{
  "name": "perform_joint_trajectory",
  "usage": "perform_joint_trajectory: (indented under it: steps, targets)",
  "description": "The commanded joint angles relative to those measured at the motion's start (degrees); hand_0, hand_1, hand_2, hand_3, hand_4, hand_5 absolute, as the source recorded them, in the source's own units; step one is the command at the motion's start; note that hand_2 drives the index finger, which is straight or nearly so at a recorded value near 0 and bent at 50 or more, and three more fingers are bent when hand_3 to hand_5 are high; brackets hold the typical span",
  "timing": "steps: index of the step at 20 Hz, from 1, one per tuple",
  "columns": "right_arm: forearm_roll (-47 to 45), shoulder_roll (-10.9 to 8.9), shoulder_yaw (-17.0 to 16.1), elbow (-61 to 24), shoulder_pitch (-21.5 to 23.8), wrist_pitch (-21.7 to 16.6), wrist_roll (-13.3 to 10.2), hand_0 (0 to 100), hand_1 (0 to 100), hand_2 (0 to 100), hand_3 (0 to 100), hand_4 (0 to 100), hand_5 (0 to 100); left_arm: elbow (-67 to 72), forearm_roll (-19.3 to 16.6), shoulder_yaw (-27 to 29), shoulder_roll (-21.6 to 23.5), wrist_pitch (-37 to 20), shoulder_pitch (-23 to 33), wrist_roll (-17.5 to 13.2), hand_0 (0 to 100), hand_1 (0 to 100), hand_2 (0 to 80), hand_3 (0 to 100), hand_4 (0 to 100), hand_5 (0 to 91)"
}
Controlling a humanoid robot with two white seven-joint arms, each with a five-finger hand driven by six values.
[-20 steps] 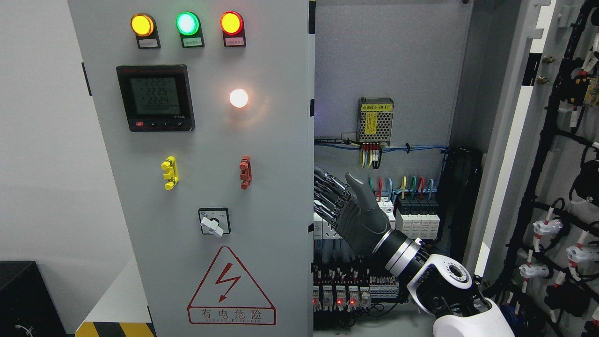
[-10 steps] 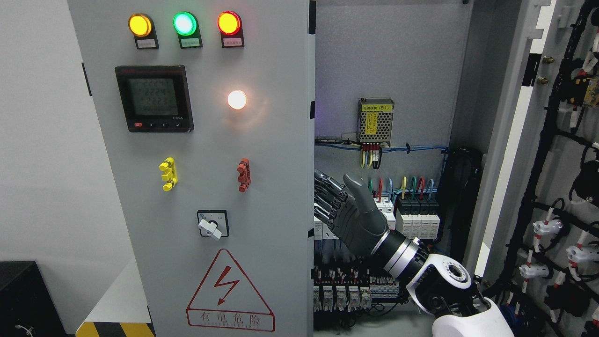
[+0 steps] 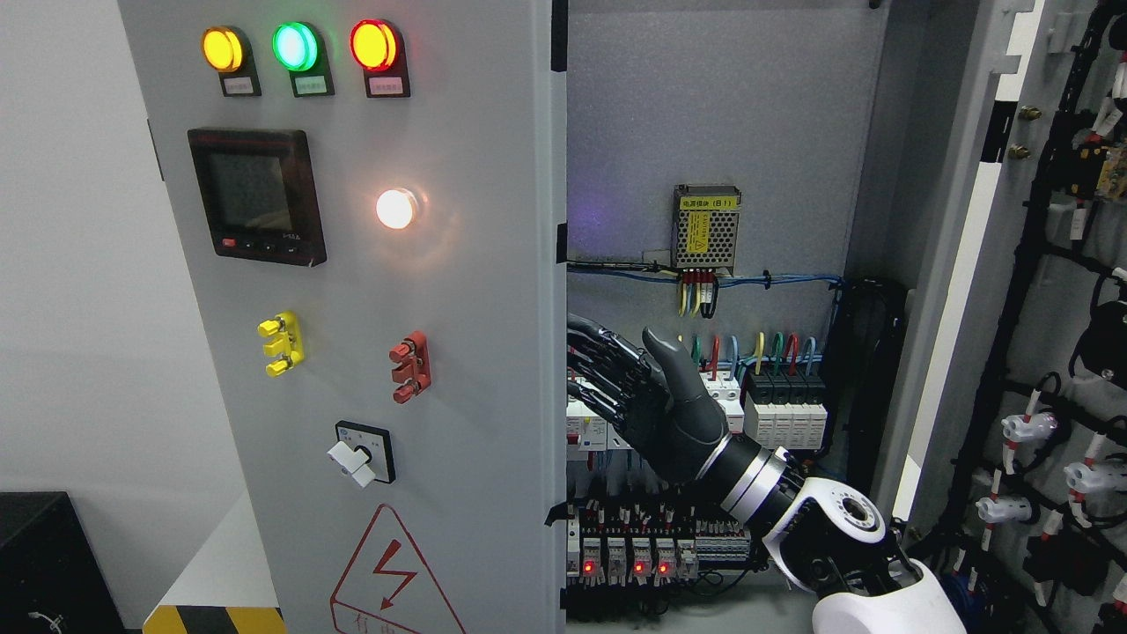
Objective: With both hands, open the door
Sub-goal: 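Push the warning-sign door outward with the right hand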
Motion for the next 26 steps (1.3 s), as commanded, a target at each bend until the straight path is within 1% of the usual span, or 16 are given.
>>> perform_joint_trajectory:
  steps: [1, 4, 6, 10, 11, 13, 14, 18, 20, 23, 26]
  targets:
    - [-0.1, -0.46, 2.9, -3.1, 1.3, -0.2, 0.1, 10, 13, 0, 0, 0, 0, 0.0, 0.3, 0.0, 0.0, 0.0, 1.6, 0.0, 12, 56, 0.0, 0, 0, 0.0]
    - [-0.1, -0.64, 3.6, -4.9, 2.3, -0.2, 0.2, 10, 13, 0, 0, 0, 0, 0.0, 0.3, 0.0, 0.0, 0.0, 1.6, 0.1, 12, 56, 0.0, 0, 0, 0.0]
    - [-0.1, -0.64, 5.6, -6.2, 2.7, -0.2, 0.2, 10, 13, 0, 0, 0, 0, 0.0, 0.3, 0.0, 0.0, 0.0, 1.6, 0.0, 12, 56, 0.0, 0, 0, 0.0]
    - [-0.2, -0.82, 6.8, -7.4, 2.9, -0.2, 0.3, 10, 13, 0, 0, 0, 0, 0.0, 0.3, 0.0, 0.0, 0.0, 1.6, 0.0, 12, 56, 0.0, 0, 0, 0.0]
    - [-0.2, -1.17, 7.4, -7.6, 2.9, -0.2, 0.5, 10, 13, 0, 0, 0, 0, 0.0, 0.3, 0.0, 0.0, 0.0, 1.6, 0.1, 12, 56, 0.0, 0, 0, 0.0]
    - [-0.2, -1.78, 8.1, -8.3, 3.1, -0.2, 3.3, 10, 13, 0, 0, 0, 0, 0.0, 0.3, 0.0, 0.0, 0.0, 1.6, 0.0, 12, 56, 0.0, 0, 0, 0.0]
    - [-0.2, -1.87, 8.5, -8.3, 3.1, -0.2, 4.1, 10, 13, 0, 0, 0, 0, 0.0, 0.3, 0.0, 0.0, 0.0, 1.6, 0.0, 12, 56, 0.0, 0, 0, 0.0]
    - [-0.4, -1.96, 8.7, -8.3, 3.1, -0.2, 4.5, 10, 13, 0, 0, 0, 0, 0.0, 0.3, 0.0, 0.0, 0.0, 1.6, 0.0, 12, 56, 0.0, 0, 0, 0.0]
    - [-0.5, -2.66, 9.7, -8.5, 3.2, -0.3, 5.0, 10, 13, 0, 0, 0, 0, 0.0, 0.3, 0.0, 0.0, 0.0, 1.6, 0.0, 12, 56, 0.0, 0, 0, 0.0]
    - [-3.1, -3.01, 11.0, -9.5, 3.7, -0.4, 5.1, 10, 13, 0, 0, 0, 0, 0.0, 0.3, 0.0, 0.0, 0.0, 1.6, 0.0, 12, 56, 0.0, 0, 0, 0.0]
    - [-3.4, -3.37, 11.8, -10.1, 4.1, -0.4, 5.1, 10, 13, 0, 0, 0, 0, 0.0, 0.3, 0.0, 0.0, 0.0, 1.6, 0.0, 12, 56, 0.0, 0, 0, 0.0]
